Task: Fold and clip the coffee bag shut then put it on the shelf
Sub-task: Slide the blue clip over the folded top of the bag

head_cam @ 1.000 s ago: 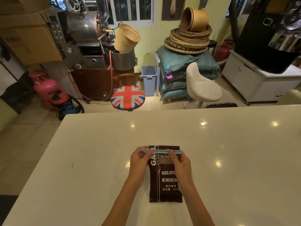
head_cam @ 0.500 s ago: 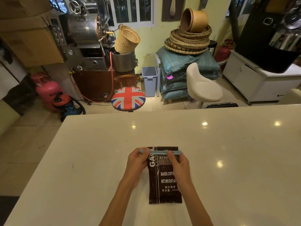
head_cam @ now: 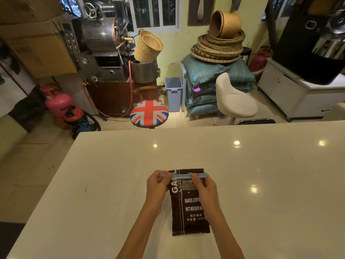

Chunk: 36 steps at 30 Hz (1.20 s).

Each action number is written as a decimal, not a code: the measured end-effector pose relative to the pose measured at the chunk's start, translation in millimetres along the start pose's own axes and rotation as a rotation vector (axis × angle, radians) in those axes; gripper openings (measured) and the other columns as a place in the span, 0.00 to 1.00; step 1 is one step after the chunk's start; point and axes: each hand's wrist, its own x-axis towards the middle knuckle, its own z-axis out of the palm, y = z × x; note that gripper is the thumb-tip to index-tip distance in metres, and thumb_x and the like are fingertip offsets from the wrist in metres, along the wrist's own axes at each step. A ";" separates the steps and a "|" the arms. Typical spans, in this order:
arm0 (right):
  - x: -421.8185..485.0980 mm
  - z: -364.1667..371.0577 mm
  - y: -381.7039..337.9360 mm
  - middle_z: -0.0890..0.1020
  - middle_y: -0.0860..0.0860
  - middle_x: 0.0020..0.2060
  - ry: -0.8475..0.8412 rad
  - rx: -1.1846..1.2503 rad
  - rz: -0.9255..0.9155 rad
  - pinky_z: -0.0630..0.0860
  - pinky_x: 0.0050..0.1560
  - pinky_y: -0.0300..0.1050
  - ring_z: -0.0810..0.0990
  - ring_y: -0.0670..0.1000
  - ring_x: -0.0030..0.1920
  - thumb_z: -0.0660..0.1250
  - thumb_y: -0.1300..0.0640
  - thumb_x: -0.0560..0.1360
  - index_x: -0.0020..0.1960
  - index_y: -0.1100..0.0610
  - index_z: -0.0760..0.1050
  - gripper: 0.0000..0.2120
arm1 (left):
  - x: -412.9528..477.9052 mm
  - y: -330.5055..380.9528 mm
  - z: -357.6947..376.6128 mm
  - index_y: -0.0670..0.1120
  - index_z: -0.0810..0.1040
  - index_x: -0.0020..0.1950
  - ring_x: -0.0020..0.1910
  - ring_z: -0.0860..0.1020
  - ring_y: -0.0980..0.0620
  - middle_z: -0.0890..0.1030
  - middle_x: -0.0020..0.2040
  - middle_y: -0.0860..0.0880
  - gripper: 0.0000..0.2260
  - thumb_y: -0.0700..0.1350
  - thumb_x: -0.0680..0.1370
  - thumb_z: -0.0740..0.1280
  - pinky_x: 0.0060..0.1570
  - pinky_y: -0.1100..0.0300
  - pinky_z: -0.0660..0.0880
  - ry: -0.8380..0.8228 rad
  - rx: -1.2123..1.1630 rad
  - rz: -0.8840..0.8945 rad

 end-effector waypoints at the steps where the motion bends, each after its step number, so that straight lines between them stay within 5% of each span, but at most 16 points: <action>1: -0.6 -0.3 -1.0 0.87 0.56 0.44 -0.003 0.003 0.002 0.84 0.42 0.48 0.88 0.55 0.42 0.69 0.52 0.77 0.51 0.56 0.79 0.08 | 0.7 0.5 -0.5 0.34 0.77 0.52 0.45 0.85 0.44 0.85 0.48 0.37 0.08 0.40 0.78 0.67 0.45 0.53 0.82 -0.006 -0.006 -0.012; 5: -2.2 -2.8 -4.5 0.88 0.57 0.44 -0.021 0.037 0.041 0.84 0.39 0.46 0.88 0.56 0.43 0.69 0.51 0.76 0.52 0.58 0.79 0.10 | 2.2 7.1 -5.2 0.37 0.75 0.47 0.47 0.83 0.43 0.82 0.51 0.36 0.06 0.41 0.79 0.65 0.47 0.51 0.80 -0.149 -0.168 -0.089; 9: -3.6 -4.6 -4.4 0.88 0.56 0.43 0.024 0.070 0.059 0.83 0.41 0.47 0.88 0.57 0.43 0.69 0.49 0.76 0.51 0.55 0.81 0.10 | -0.7 13.1 -6.6 0.38 0.78 0.56 0.54 0.82 0.41 0.83 0.56 0.37 0.17 0.50 0.83 0.57 0.54 0.47 0.77 -0.246 -0.395 -0.227; 16: -5.7 -1.7 -5.4 0.88 0.55 0.44 0.012 -0.019 0.004 0.83 0.40 0.43 0.88 0.54 0.43 0.66 0.48 0.78 0.50 0.55 0.80 0.10 | 0.2 15.7 -3.9 0.38 0.79 0.51 0.45 0.83 0.44 0.84 0.51 0.37 0.15 0.43 0.84 0.54 0.47 0.49 0.79 -0.150 -0.284 -0.224; 21: -4.6 -0.4 -5.1 0.87 0.54 0.44 0.011 -0.037 -0.001 0.82 0.40 0.41 0.88 0.52 0.43 0.66 0.48 0.78 0.51 0.54 0.79 0.10 | 1.4 12.7 -13.6 0.37 0.77 0.57 0.53 0.83 0.41 0.84 0.55 0.37 0.17 0.50 0.83 0.57 0.53 0.47 0.79 -0.231 -0.329 -0.245; 25: -4.8 1.7 -2.4 0.87 0.55 0.44 0.021 -0.084 -0.030 0.83 0.40 0.42 0.88 0.53 0.43 0.64 0.48 0.79 0.51 0.55 0.79 0.11 | 1.1 11.3 -9.5 0.42 0.76 0.44 0.48 0.82 0.41 0.82 0.51 0.36 0.05 0.41 0.79 0.65 0.48 0.49 0.79 -0.186 -0.136 -0.101; 30: -2.5 0.7 -3.9 0.87 0.55 0.44 0.082 -0.106 -0.065 0.83 0.42 0.45 0.87 0.53 0.43 0.66 0.48 0.78 0.49 0.54 0.80 0.10 | -2.8 19.2 -1.6 0.42 0.73 0.41 0.41 0.81 0.45 0.80 0.44 0.39 0.08 0.35 0.79 0.61 0.41 0.54 0.78 -0.218 -0.200 -0.131; 33: -6.7 -1.5 -8.0 0.88 0.55 0.44 0.077 -0.101 -0.050 0.84 0.42 0.45 0.88 0.53 0.42 0.67 0.47 0.77 0.48 0.53 0.80 0.10 | -13.4 15.6 -2.6 0.44 0.75 0.50 0.44 0.81 0.46 0.81 0.49 0.41 0.01 0.40 0.79 0.64 0.42 0.53 0.77 -0.261 -0.228 -0.154; 36: -16.0 -9.6 -20.4 0.88 0.56 0.45 0.122 0.013 -0.012 0.84 0.47 0.53 0.88 0.57 0.45 0.66 0.46 0.77 0.51 0.54 0.80 0.13 | -43.2 2.7 8.9 0.52 0.72 0.62 0.50 0.85 0.45 0.85 0.55 0.44 0.16 0.50 0.76 0.69 0.49 0.50 0.81 -0.367 -0.037 -0.191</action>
